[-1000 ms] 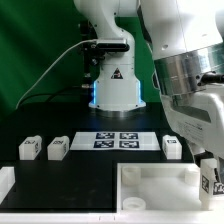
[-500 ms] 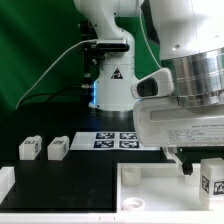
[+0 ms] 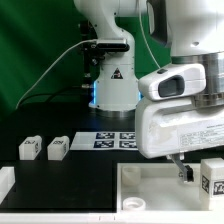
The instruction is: Assemble one leg
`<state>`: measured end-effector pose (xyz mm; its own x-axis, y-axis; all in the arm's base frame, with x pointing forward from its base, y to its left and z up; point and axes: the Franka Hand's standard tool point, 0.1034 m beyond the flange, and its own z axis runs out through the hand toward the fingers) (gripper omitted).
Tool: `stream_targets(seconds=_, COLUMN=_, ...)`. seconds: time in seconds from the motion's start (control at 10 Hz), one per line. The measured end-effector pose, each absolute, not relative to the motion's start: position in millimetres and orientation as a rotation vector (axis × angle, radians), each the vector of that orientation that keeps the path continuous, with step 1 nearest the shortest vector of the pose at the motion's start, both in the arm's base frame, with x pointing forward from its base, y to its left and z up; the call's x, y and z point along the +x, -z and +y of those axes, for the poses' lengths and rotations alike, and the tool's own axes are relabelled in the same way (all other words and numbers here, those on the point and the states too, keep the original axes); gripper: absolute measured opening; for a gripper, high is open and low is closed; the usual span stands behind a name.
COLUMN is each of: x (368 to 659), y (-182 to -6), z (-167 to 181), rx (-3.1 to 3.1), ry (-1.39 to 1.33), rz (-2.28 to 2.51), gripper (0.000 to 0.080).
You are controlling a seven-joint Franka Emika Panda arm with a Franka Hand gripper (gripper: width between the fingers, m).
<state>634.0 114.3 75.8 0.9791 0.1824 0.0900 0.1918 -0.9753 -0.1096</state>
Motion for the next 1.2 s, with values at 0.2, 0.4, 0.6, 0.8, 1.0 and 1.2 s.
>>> stream_targets(seconds=0.2, x=633.9, y=-75.6, z=114.6, rx=-3.008, ry=0.118, rz=-0.256, gripper=0.045)
stream_targets(seconds=0.4, x=634.3, y=-75.9, z=114.5, rx=-3.008, ry=0.118, rz=-0.198, gripper=0.0314)
stream_targets(seconds=0.6, x=634.7, y=-76.0, z=114.5, rx=-3.007, ry=0.104, rz=0.065, gripper=0.0294)
stream_targets(seconds=0.8, x=635.9, y=-75.9, z=113.2, rx=-2.969, ry=0.082, rz=0.45, gripper=0.0294)
stream_targets(seconds=1.0, x=635.3, y=-75.7, z=112.6, rx=-2.918, ry=0.07, rz=0.745, gripper=0.0294)
stream_targets(seconds=1.2, x=632.8, y=-75.9, z=110.9, rx=-2.768, ry=0.036, rz=1.131, gripper=0.0297)
